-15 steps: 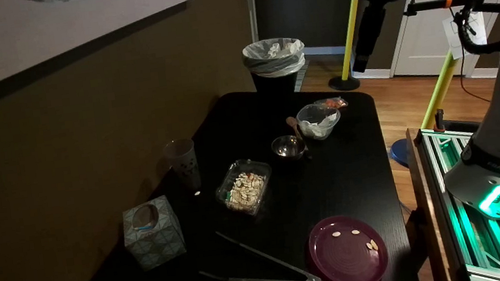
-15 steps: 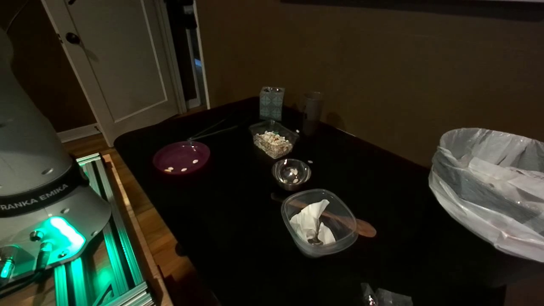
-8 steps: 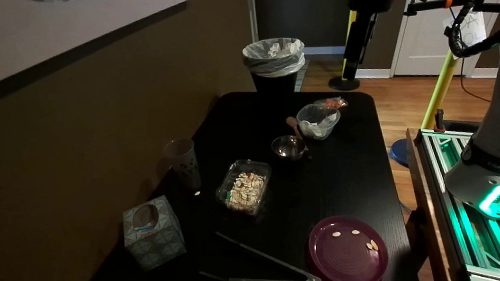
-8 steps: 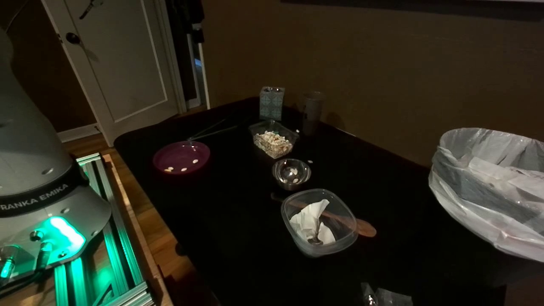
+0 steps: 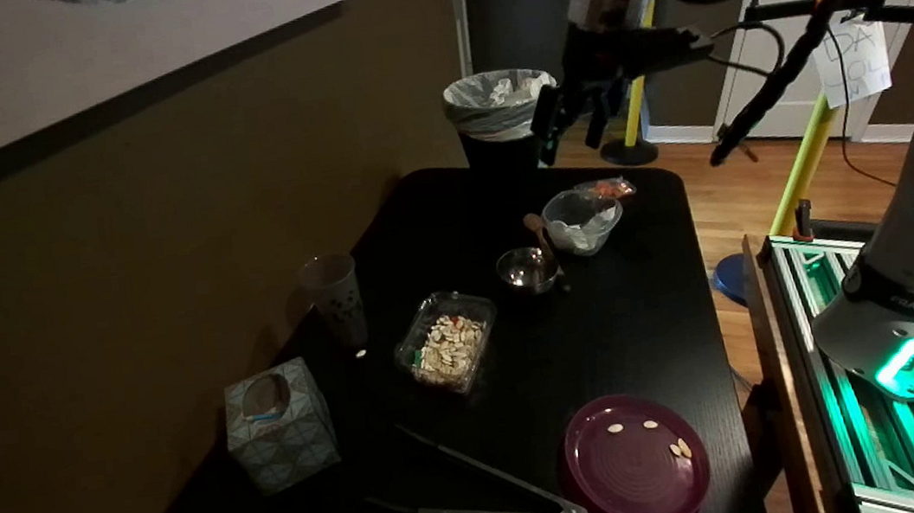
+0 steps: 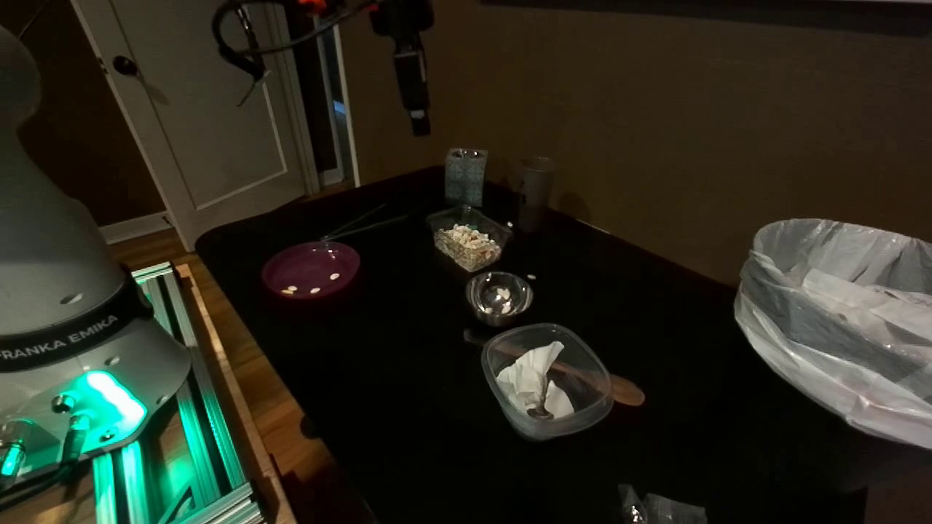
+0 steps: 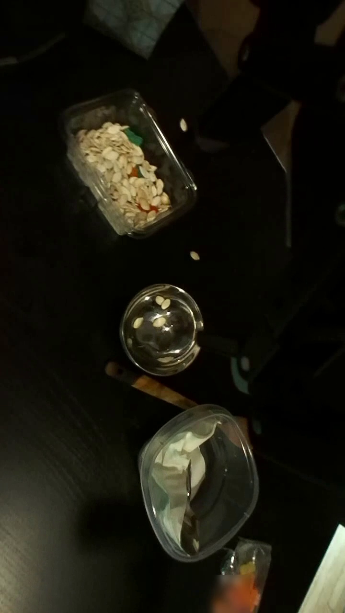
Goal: Pour the contents of the maroon plate into the bin on the right
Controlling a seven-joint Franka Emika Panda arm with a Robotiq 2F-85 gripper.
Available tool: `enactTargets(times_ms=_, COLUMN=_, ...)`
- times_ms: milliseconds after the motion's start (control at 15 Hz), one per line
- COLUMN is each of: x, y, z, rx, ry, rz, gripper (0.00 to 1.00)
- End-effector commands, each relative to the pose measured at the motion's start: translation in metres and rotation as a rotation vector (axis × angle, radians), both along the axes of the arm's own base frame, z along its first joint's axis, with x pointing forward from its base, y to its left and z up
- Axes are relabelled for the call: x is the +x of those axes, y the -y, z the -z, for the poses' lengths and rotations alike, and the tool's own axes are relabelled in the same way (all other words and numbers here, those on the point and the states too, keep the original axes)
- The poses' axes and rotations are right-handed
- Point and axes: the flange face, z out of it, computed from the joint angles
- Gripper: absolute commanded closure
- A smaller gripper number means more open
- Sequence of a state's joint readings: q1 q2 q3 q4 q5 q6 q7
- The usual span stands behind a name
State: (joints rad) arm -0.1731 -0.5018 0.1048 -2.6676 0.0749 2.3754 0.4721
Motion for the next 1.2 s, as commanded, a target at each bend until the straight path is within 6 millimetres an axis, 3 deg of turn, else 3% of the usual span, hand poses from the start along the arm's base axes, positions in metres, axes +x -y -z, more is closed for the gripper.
enactTargets(times_ms=0, x=0.048, y=0.0, z=0.042, rx=0.024, ry=-0.033, rz=0.192, gripper=0.0)
enactTargets(times_ms=200, x=0.064, y=0.0, z=0.069, rx=0.054, ry=-0.128, rz=0.302, gripper=0.0)
enactTargets(times_ms=267, x=0.047, y=0.001, z=0.056, rx=0.042, ry=-0.073, rz=0.24, gripper=0.0)
enactTargets(times_ms=467, x=0.061, y=0.001, z=0.071, rx=0.056, ry=-0.105, rz=0.277, gripper=0.0)
enactTargets(times_ms=600, x=0.055, y=-0.011, z=0.089, rx=0.13, ry=-0.168, rz=0.17, gripper=0.0)
enactTargets(times_ms=800, x=0.037, y=-0.044, z=0.117, rx=0.233, ry=-0.182, rz=0.059, gripper=0.0)
enactTargets(times_ms=1133, x=-0.01, y=-0.074, z=0.137, rx=0.355, ry=-0.209, rz=-0.214, gripper=0.0)
